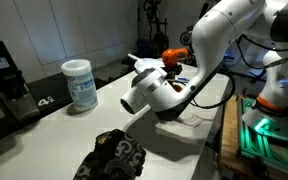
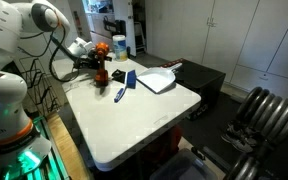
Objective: Place the drill upright
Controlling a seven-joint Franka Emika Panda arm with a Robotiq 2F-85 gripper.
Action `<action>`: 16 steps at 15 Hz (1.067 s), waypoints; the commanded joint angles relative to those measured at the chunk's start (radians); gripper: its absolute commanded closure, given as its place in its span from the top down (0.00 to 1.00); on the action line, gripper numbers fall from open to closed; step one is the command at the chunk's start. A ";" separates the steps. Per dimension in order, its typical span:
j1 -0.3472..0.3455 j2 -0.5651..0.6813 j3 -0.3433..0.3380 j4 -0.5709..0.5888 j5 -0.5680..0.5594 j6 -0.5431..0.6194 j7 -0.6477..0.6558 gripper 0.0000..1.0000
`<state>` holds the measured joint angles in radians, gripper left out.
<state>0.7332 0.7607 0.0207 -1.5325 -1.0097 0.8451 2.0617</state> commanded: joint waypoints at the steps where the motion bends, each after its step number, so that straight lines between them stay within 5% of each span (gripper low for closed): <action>1: 0.020 0.022 -0.012 0.032 0.032 -0.007 0.000 0.10; 7: 0.064 0.035 -0.063 0.032 0.085 -0.001 0.002 0.12; 8: 0.066 0.037 -0.062 0.036 0.087 -0.002 -0.001 0.58; 10: 0.074 0.040 -0.069 0.041 0.090 -0.003 0.001 0.55; 16: 0.049 0.038 -0.002 0.055 0.093 0.009 -0.007 0.99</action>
<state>0.7993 0.7841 -0.0196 -1.5133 -0.9333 0.8447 2.0631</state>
